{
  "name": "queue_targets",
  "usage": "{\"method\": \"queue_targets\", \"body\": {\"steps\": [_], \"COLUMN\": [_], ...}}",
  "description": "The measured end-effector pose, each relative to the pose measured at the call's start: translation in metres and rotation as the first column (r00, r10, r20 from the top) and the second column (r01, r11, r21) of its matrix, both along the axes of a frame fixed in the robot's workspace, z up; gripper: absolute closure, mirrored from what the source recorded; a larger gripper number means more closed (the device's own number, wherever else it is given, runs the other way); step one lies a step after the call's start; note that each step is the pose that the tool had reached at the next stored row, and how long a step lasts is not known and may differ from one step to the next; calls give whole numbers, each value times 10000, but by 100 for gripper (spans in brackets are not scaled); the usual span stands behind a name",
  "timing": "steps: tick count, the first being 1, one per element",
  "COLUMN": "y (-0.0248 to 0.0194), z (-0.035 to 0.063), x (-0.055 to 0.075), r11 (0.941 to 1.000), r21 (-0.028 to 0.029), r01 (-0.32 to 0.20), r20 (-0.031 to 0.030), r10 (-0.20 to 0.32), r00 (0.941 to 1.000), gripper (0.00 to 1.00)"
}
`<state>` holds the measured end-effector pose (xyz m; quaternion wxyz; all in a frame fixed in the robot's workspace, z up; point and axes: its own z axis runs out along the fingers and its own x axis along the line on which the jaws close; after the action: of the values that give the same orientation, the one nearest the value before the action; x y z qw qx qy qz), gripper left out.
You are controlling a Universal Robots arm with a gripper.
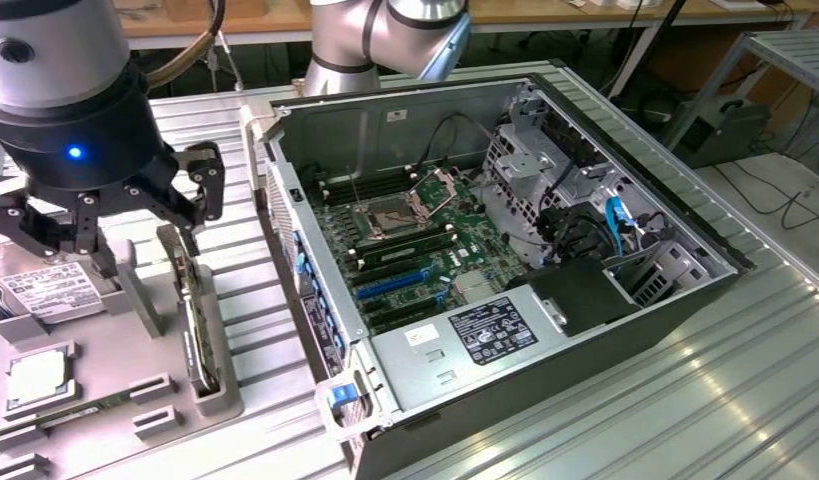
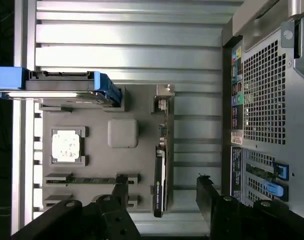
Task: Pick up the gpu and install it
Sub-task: 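Pick up the gpu and move the gpu toward the slot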
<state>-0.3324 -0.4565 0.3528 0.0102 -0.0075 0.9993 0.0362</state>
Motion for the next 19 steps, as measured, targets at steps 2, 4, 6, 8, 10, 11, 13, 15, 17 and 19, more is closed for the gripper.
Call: {"method": "queue_targets", "body": {"steps": [2,4,6,8,10,11,13,15,17,19], "y": [-38,-64,-131,-131,-131,-131,-131,-122,-121,-121], "z": [-95,-234,-416,-502,-676,-729,-859,-980,-1055,-1086], "x": [1,1,2,10,29,38,45,48,49,51], "r11": [10000,10000,10000,9999,9999,9999,9999,9999,9999,9999], "r21": [-52,-59,-82,-131,-137,-138,-139,-139,-139,-139], "r01": [-9,-14,-13,-13,-15,-16,-16,-17,-16,-16], "r20": [4,4,17,51,54,64,66,69,69,69], "r10": [9,14,13,14,16,17,17,18,17,17], "r00": [10000,10000,10000,10000,10000,10000,10000,10000,10000,10000], "gripper": [34,34,34,34,34,34,34,34,34,34]}}
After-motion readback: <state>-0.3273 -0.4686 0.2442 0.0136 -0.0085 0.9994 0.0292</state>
